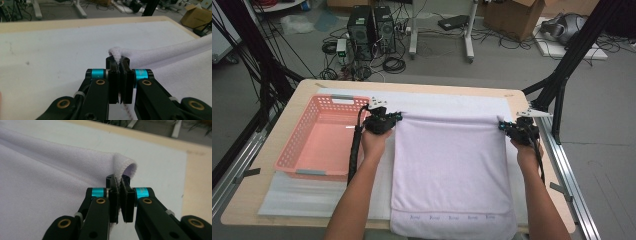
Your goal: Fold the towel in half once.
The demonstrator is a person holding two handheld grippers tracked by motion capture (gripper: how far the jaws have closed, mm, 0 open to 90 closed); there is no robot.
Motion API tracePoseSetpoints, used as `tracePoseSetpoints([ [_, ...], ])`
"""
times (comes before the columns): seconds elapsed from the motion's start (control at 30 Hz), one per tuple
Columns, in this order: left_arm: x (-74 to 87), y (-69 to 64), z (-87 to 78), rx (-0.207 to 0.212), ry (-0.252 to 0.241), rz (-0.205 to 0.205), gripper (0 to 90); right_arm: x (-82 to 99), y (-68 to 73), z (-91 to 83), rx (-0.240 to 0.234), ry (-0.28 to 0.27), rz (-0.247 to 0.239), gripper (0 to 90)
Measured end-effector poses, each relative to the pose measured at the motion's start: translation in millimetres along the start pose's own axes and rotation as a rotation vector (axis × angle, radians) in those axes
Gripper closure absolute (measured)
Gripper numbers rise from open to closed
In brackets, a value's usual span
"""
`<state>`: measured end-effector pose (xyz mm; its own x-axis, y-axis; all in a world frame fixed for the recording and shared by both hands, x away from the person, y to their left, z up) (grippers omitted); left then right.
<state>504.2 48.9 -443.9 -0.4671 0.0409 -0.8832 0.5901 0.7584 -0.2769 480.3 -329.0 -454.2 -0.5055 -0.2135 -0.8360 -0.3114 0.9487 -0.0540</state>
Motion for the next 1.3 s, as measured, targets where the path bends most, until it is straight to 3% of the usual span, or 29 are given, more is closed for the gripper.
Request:
tracePoseSetpoints([
  [0.2,-19.4,11.8,8.5,0.000,-0.021,0.019,86.8,-18.6,-3.7,15.4,0.023,-0.013,0.001,86.7],
  [0.37,-17.4,18.0,12.6,0.003,-0.025,0.016,86.7,-27.4,-4.9,24.5,0.031,-0.026,0.026,86.6],
  [0.47,-14.0,13.7,14.0,0.048,-0.019,0.004,84.7,-27.7,-3.4,28.8,0.039,-0.028,0.025,84.5],
  [0.53,-9.4,10.7,14.8,0.066,-0.011,-0.022,73.3,-22.7,-1.9,32.4,0.035,0.002,0.040,70.9],
  [0.6,-4.7,9.0,14.6,0.074,-0.001,-0.070,62.0,-18.2,-2.1,33.6,0.036,0.027,0.063,63.2],
  [0.63,-3.3,7.7,14.0,0.072,-0.007,-0.072,57.2,-16.0,-0.8,32.7,0.024,0.037,0.076,61.6],
  [0.73,3.6,-1.5,12.4,0.080,-0.005,-0.063,54.8,-11.7,4.5,29.2,0.007,0.055,0.068,58.9],
  [0.83,9.2,-14.3,11.1,0.114,0.038,-0.056,49.1,-9.5,9.1,23.4,-0.007,0.065,0.051,57.9],
  [0.93,7.5,-26.8,4.4,0.130,-0.021,-0.032,49.8,-7.1,14.1,14.7,-0.025,0.073,0.041,54.9],
  [1.17,30.8,-43.0,-12.7,0.140,-0.007,-0.027,44.5,8.1,20.5,-11.0,-0.061,0.092,0.033,49.8],
  [1.23,37.9,-47.0,-17.6,0.142,0.017,-0.022,42.3,14.9,23.6,-18.8,-0.075,0.109,0.037,47.1],
  [1.3,43.0,-52.1,-25.8,0.136,-0.010,-0.008,40.0,19.4,25.3,-26.3,-0.077,0.095,0.032,47.3],
])
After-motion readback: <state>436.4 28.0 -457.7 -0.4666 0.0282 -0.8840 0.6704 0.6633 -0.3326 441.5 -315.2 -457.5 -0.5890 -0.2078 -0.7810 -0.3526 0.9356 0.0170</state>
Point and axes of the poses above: each handheld gripper's, and its own axes: z roughly forward along the jaws, x roughly out of its underside, y roughly to its left, the point moved 10 cm from there along z, roughly forward along the jaws, and after that the axes turned 8 degrees about x, right-handed, at the moved point
